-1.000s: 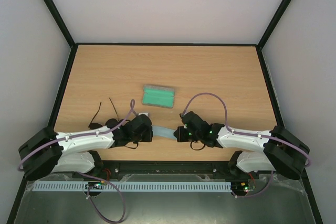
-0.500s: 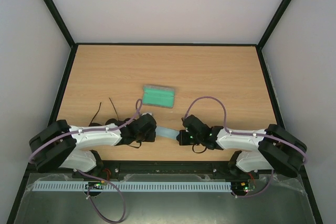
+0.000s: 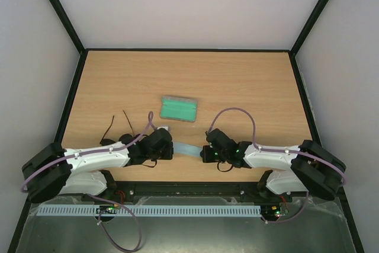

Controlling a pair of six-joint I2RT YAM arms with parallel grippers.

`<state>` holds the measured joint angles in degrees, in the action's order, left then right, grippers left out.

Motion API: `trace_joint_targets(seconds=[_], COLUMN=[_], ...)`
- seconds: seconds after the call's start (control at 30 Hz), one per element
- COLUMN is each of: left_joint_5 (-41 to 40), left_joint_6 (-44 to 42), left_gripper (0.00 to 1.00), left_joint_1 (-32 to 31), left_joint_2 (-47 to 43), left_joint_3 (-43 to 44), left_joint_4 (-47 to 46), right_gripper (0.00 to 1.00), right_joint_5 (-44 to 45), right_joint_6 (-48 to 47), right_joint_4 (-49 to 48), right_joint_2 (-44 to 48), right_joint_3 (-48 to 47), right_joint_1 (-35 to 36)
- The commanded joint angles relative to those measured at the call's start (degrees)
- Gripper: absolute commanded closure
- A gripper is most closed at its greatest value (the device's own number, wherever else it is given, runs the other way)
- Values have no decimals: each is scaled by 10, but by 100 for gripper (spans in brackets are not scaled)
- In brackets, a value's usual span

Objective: Organize the sunglasses
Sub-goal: Adjust the glasses cleaning cloth at the center of the board.

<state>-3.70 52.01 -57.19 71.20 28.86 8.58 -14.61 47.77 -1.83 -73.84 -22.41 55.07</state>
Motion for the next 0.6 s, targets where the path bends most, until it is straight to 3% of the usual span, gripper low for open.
trace_joint_targets(seconds=[0.0,0.57], left_joint_5=[-13,-12], left_joint_6=[9,-12], left_gripper=[97,98], left_joint_1=[1,4], left_joint_2=[-32,32], left_joint_3=[-1,46], left_joint_4=[34,8], right_gripper=[95,92], right_joint_5=[34,-1], right_joint_6=[-26,-66], right_joint_4=[48,83], right_joint_2=[-5,34], right_joint_3=[-13,-62], right_joint_1=[-19,-57])
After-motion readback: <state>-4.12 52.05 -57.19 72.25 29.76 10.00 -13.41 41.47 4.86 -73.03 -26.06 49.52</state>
